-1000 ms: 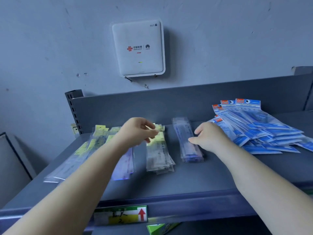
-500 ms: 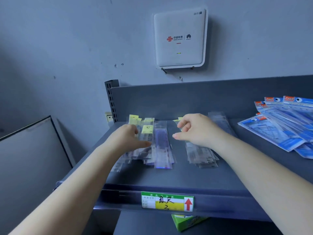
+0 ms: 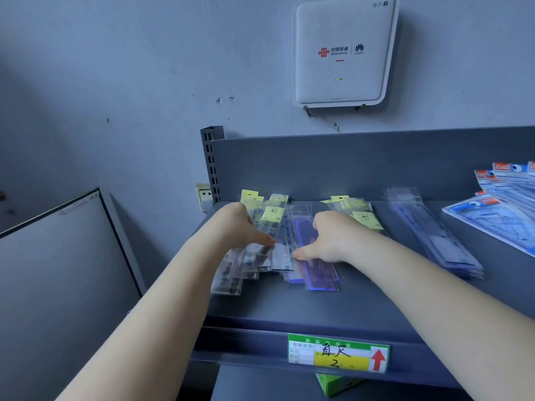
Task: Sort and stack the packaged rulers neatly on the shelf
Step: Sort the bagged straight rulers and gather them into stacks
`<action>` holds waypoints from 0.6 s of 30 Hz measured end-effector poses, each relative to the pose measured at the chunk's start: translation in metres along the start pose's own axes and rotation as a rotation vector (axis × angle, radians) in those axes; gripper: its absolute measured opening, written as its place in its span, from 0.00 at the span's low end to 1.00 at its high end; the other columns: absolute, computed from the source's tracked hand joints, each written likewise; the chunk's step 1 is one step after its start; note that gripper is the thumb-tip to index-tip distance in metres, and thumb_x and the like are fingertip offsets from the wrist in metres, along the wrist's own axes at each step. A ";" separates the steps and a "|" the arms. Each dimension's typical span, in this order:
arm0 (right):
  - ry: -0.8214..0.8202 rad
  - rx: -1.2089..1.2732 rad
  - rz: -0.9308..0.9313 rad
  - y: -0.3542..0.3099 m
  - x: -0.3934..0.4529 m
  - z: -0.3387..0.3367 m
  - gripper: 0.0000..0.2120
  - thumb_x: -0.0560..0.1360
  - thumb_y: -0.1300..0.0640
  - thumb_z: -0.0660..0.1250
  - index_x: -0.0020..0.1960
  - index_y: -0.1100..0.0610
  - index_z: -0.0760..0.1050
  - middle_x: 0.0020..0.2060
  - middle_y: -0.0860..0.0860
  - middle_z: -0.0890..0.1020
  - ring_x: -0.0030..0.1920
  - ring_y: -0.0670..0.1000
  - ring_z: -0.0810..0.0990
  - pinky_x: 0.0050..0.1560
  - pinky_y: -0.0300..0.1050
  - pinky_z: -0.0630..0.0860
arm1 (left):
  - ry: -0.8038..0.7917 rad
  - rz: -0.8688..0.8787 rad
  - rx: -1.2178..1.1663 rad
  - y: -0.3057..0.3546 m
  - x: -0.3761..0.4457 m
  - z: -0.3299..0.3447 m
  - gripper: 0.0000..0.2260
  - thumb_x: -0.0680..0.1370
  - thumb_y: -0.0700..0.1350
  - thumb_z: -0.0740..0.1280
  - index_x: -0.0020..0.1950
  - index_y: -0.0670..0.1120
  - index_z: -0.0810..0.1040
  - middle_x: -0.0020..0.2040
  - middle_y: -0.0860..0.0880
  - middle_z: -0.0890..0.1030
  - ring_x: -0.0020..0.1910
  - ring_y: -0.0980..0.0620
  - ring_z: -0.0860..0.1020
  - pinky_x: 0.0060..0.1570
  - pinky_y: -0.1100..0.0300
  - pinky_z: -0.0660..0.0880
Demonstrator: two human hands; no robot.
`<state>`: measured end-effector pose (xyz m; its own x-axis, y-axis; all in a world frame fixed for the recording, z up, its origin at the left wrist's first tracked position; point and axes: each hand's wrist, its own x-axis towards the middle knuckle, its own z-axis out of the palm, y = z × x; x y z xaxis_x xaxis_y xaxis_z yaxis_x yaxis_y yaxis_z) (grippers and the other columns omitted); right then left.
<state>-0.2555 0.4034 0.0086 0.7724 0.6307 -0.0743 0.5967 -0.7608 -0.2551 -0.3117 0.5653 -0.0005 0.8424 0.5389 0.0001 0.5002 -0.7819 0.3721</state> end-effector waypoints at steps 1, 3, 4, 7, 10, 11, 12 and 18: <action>-0.005 -0.009 0.009 -0.001 0.001 0.000 0.20 0.70 0.42 0.70 0.37 0.58 0.69 0.35 0.50 0.72 0.32 0.49 0.69 0.31 0.42 0.64 | 0.002 -0.004 -0.014 -0.001 0.001 0.000 0.20 0.66 0.56 0.75 0.42 0.43 0.72 0.37 0.44 0.75 0.33 0.46 0.71 0.37 0.58 0.69; -0.019 0.000 0.027 -0.001 0.003 -0.002 0.21 0.70 0.42 0.71 0.36 0.58 0.66 0.34 0.49 0.70 0.32 0.48 0.69 0.30 0.41 0.63 | 0.013 0.006 -0.025 -0.002 0.001 0.002 0.16 0.68 0.52 0.73 0.40 0.44 0.69 0.37 0.44 0.72 0.33 0.47 0.69 0.36 0.58 0.68; -0.028 0.010 0.036 -0.001 0.003 -0.003 0.21 0.69 0.42 0.71 0.38 0.58 0.68 0.35 0.50 0.72 0.35 0.50 0.71 0.32 0.41 0.64 | 0.022 0.013 -0.026 -0.003 0.001 0.003 0.15 0.69 0.51 0.72 0.39 0.44 0.69 0.37 0.44 0.71 0.32 0.47 0.68 0.35 0.59 0.67; -0.058 0.073 0.072 0.001 0.007 -0.005 0.20 0.68 0.44 0.73 0.45 0.59 0.72 0.39 0.53 0.78 0.40 0.54 0.75 0.38 0.42 0.68 | 0.070 0.020 -0.001 -0.006 0.001 0.006 0.19 0.69 0.55 0.72 0.36 0.43 0.67 0.34 0.46 0.69 0.32 0.49 0.67 0.32 0.60 0.64; -0.051 0.118 0.088 0.006 0.009 -0.003 0.22 0.67 0.46 0.75 0.33 0.58 0.65 0.26 0.52 0.72 0.28 0.51 0.67 0.30 0.42 0.62 | 0.086 0.040 0.053 -0.010 0.004 0.005 0.23 0.67 0.61 0.72 0.38 0.42 0.70 0.35 0.47 0.72 0.33 0.50 0.69 0.34 0.59 0.66; -0.048 0.131 0.093 0.008 0.009 -0.002 0.23 0.67 0.47 0.75 0.31 0.58 0.64 0.24 0.52 0.71 0.26 0.51 0.66 0.29 0.42 0.60 | 0.074 0.039 0.051 -0.010 0.004 0.004 0.23 0.67 0.61 0.73 0.40 0.43 0.71 0.37 0.47 0.73 0.35 0.49 0.71 0.36 0.58 0.68; -0.041 0.154 0.090 0.009 0.010 -0.001 0.22 0.67 0.48 0.75 0.31 0.58 0.64 0.24 0.52 0.71 0.26 0.52 0.65 0.29 0.42 0.60 | 0.062 0.036 0.038 -0.011 0.003 0.002 0.22 0.67 0.61 0.73 0.40 0.44 0.71 0.38 0.47 0.74 0.36 0.48 0.71 0.37 0.58 0.68; 0.006 0.388 0.008 0.018 0.007 0.005 0.10 0.72 0.56 0.69 0.36 0.58 0.72 0.24 0.52 0.75 0.27 0.52 0.69 0.35 0.41 0.66 | 0.062 -0.001 -0.132 -0.017 -0.004 -0.007 0.20 0.74 0.49 0.70 0.31 0.43 0.64 0.28 0.47 0.67 0.25 0.50 0.64 0.28 0.62 0.63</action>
<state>-0.2402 0.3948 -0.0018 0.7784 0.6236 -0.0724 0.4652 -0.6503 -0.6006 -0.3249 0.5787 -0.0009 0.8257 0.5614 0.0555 0.4671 -0.7355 0.4909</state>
